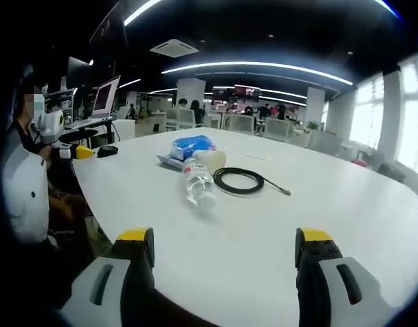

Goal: Arrange the tabletop items into an orderly group along one side of the table until the central work area is clear of visible clutter.

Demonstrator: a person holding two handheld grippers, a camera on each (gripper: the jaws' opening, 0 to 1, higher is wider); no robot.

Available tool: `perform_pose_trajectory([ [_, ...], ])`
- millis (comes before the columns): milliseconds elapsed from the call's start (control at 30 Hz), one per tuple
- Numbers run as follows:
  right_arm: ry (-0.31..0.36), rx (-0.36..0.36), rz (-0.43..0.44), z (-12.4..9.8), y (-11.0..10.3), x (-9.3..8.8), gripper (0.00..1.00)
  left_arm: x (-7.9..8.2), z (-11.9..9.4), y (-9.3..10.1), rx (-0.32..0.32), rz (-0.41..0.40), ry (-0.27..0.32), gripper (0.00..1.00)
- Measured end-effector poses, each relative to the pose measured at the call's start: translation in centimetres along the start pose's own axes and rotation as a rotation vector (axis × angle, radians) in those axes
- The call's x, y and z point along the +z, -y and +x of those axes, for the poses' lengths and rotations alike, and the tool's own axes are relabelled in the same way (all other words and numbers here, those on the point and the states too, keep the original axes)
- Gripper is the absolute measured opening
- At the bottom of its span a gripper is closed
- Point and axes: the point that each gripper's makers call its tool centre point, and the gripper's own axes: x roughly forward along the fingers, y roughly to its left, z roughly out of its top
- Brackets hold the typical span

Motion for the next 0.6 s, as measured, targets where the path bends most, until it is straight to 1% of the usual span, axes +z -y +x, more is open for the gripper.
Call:
perform_pose_trajectory([
  [233, -0.001, 0.005, -0.005, -0.1, -0.1, 0.0, 0.82, 0.7, 0.7, 0.9, -0.028, 0.032, 0.036, 0.84],
  [367, 0.006, 0.000, -0.005, -0.2, 0.0, 0.1, 0.82, 1.0, 1.3, 1.5, -0.046, 0.062, 0.036, 0.84],
  [600, 0.001, 0.002, -0.006, -0.3, -0.1, -0.1, 0.82, 1.4, 1.7, 2.1, -0.054, 0.090, 0.051, 0.84],
])
